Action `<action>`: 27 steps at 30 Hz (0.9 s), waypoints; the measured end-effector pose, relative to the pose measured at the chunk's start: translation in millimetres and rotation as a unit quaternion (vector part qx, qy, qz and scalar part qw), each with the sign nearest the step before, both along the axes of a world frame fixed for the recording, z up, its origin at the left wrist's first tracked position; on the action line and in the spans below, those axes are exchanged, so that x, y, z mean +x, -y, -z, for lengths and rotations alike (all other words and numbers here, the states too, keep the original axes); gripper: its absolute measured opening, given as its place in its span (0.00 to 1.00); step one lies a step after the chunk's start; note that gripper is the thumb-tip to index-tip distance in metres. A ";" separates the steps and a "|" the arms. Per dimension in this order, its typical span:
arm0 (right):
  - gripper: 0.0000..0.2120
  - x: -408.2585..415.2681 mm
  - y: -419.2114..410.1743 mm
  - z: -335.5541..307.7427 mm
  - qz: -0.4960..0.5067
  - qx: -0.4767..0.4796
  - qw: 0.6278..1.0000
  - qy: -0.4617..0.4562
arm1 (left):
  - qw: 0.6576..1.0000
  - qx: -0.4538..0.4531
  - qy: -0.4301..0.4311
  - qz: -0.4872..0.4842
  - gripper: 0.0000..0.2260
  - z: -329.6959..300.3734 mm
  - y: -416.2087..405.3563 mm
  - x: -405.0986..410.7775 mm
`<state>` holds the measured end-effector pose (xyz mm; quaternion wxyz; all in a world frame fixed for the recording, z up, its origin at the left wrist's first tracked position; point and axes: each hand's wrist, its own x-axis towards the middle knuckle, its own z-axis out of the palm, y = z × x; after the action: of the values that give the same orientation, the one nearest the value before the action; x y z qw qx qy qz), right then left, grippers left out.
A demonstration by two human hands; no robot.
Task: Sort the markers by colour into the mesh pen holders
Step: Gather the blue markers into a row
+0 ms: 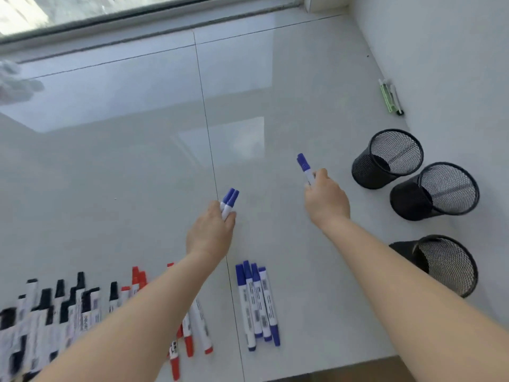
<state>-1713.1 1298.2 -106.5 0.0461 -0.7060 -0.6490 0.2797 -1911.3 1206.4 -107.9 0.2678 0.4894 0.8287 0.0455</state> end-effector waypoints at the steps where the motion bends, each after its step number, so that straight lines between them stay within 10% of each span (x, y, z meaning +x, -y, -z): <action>1: 0.10 8.9 14.4 -6.4 0.016 0.016 1.000 -0.010 | 1.000 0.000 0.023 -0.021 0.10 -2.1 17.3 5.6; 11: 0.12 63.2 162.1 -14.0 0.041 -0.028 0.990 0.135 | 0.973 -0.043 0.152 -0.166 0.12 -1.5 131.3 55.2; 27: 0.20 75.3 140.3 8.1 0.087 -0.008 0.985 0.148 | 0.985 0.010 0.124 -0.116 0.26 7.2 167.3 59.8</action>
<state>-1637.8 1157.9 -114.6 -0.0318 -0.7937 -0.5826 0.1723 -1851.6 1039.2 -115.1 0.3564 0.3831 0.8398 0.1451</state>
